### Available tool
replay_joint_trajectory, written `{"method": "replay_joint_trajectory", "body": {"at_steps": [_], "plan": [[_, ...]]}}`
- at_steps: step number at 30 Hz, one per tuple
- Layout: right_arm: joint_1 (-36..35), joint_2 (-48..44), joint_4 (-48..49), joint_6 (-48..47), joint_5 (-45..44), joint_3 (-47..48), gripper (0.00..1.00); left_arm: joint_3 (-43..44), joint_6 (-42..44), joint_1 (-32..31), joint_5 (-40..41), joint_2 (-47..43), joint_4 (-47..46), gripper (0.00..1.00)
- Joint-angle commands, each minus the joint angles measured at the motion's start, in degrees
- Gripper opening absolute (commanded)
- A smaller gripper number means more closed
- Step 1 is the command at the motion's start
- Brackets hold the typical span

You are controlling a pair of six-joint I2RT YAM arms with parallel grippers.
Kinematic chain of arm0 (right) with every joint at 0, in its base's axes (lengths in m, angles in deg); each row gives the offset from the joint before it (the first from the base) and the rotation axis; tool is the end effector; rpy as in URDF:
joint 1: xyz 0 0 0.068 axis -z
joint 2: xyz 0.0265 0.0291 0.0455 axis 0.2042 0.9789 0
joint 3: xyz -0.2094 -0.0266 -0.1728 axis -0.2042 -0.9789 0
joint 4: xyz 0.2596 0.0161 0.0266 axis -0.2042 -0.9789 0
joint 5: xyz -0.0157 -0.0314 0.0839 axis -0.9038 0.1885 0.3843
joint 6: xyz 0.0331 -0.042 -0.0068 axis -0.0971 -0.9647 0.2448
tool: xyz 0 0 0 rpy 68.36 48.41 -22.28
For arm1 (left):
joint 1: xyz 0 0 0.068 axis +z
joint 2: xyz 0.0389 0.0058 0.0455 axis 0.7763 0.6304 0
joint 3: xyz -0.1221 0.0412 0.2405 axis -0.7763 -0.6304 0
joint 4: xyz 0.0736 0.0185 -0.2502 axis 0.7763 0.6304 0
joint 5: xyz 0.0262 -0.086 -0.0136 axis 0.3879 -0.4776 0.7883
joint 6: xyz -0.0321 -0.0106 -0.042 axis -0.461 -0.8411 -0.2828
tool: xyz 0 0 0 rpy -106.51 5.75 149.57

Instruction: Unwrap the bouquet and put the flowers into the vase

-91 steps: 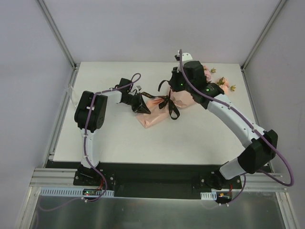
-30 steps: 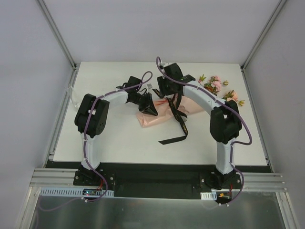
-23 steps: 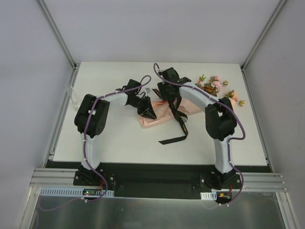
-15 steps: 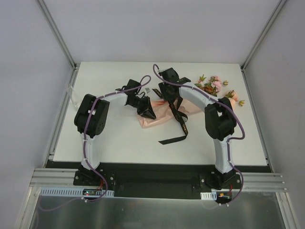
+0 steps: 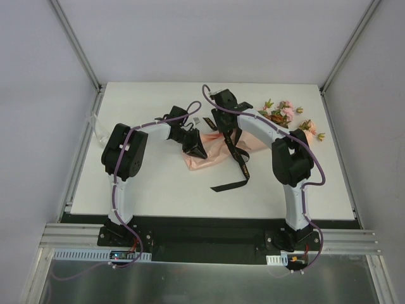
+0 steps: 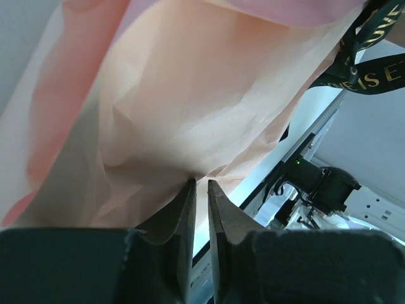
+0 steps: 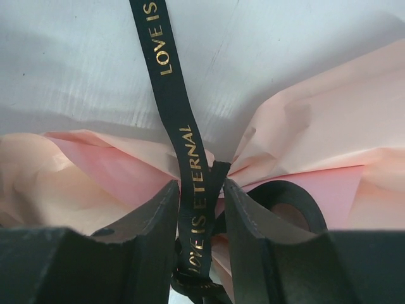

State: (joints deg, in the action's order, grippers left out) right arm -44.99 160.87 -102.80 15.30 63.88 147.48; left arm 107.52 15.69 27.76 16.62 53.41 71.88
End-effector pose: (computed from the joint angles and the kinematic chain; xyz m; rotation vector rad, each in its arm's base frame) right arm 0.4002 0.2540 0.2280 -0.8413 2.2511 -0.0545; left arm 0.3809 -0.1908 0.1420 0.1051 2.6816 -1.3840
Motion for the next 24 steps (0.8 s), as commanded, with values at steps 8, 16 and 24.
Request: {"method": "replay_joint_trajectory", "body": {"at_steps": [8, 16, 24], "plan": [[-0.80, -0.89, 0.00, 0.15, 0.90, 3.52, 0.05, 1.89, 1.33, 0.75, -0.03, 0.31, 0.85, 0.12], [-2.21, -13.77, 1.31, 3.39, 2.57, -1.81, 0.01, 2.06, 1.06, 0.75, 0.05, 0.31, 0.76, 0.11], [-2.73, -39.34, 11.06, 10.33, 9.14, -20.10, 0.01, 1.98, 0.89, 0.92, -0.12, 0.40, 0.76, 0.11]]}}
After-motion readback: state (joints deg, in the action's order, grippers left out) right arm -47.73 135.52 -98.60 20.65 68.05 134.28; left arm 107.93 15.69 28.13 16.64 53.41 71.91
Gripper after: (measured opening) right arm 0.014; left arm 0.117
